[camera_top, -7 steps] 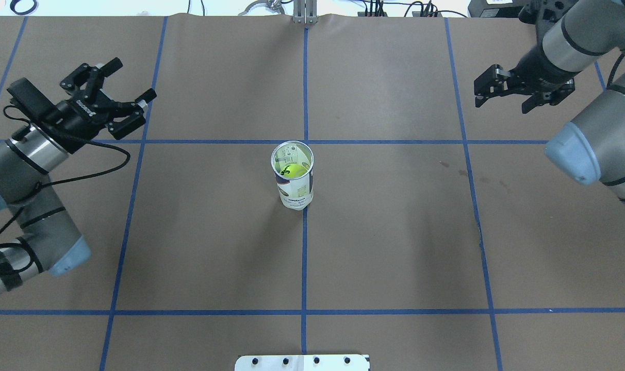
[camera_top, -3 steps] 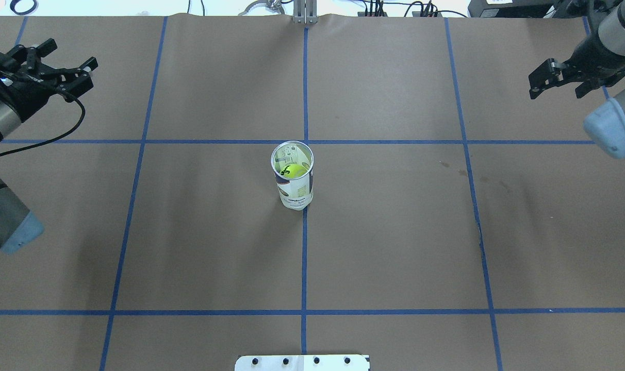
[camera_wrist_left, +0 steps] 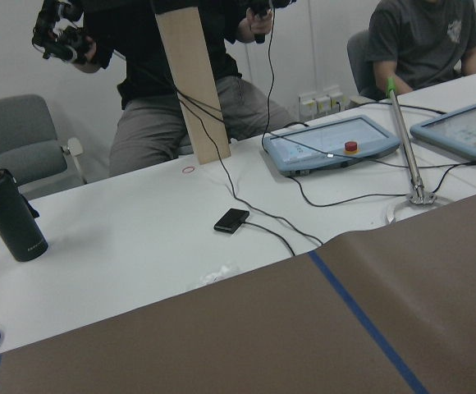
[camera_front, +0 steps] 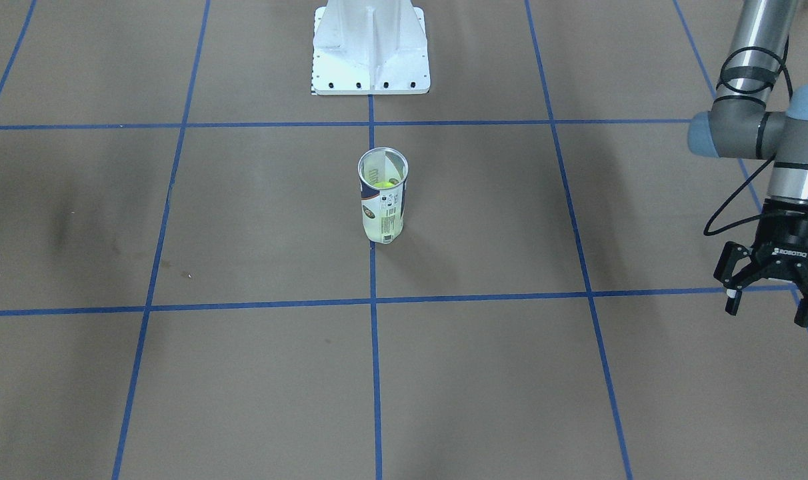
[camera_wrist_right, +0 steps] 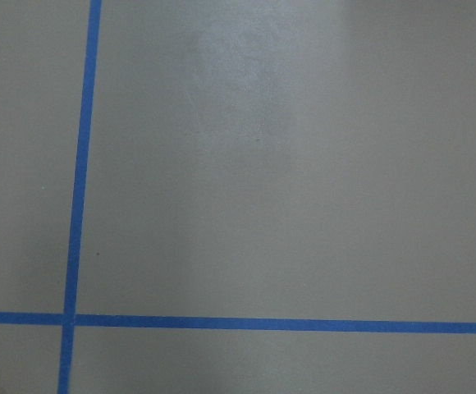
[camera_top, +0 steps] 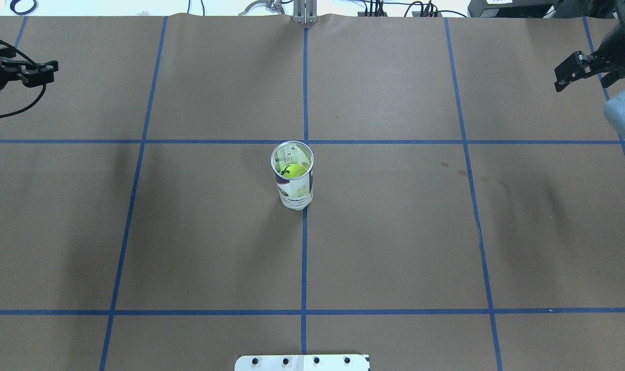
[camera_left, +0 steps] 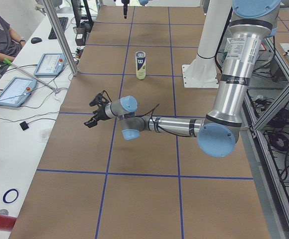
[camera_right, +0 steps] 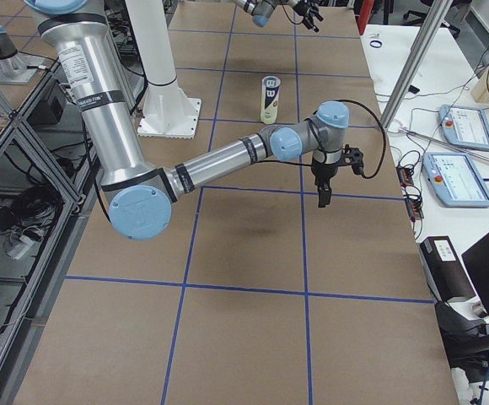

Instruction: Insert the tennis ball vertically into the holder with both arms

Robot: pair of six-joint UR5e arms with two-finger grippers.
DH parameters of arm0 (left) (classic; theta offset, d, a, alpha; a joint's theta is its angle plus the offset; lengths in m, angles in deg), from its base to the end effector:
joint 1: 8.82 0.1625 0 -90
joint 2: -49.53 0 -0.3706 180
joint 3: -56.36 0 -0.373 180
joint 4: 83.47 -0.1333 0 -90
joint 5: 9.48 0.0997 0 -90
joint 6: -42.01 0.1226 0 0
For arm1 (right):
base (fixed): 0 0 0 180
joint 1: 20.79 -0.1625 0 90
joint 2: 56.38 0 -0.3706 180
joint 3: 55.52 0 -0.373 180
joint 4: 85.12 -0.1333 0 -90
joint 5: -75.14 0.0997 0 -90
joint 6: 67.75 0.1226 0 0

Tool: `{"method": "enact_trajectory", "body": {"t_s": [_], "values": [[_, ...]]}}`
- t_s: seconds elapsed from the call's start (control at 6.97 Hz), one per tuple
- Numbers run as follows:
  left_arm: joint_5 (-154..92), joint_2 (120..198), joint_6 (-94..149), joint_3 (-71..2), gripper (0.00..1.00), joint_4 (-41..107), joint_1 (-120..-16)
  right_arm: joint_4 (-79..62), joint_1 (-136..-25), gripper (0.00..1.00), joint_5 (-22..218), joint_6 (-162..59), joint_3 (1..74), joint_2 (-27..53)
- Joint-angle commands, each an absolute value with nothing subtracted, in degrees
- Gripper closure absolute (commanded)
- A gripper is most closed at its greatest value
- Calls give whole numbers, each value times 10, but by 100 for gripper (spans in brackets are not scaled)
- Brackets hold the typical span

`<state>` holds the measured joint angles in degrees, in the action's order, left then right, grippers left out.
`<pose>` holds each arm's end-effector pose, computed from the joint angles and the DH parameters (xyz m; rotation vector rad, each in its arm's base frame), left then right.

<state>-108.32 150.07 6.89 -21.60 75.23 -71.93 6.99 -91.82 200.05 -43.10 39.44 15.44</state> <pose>0.1652 -0.5788 0.4916 0.9327 0.7194 -0.0362 -0.1314 -0.5764 0.4261 0.1063 -0.6910 -0.0167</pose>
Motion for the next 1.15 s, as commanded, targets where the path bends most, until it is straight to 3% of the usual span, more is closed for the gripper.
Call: {"method": "enact_trajectory", "body": {"t_s": [0.0, 0.29, 1.0], "values": [[-1261, 1502, 72, -221, 1, 615, -794, 70, -931, 1, 2000, -467, 383, 154], [-1354, 1502, 75, -238, 1, 496, -826, 70, -949, 1, 2001, -509, 372, 159], [-1481, 1502, 158, -360, 1, 173, -901, 71, -1000, 1, 2042, -622, 326, 172]]}}
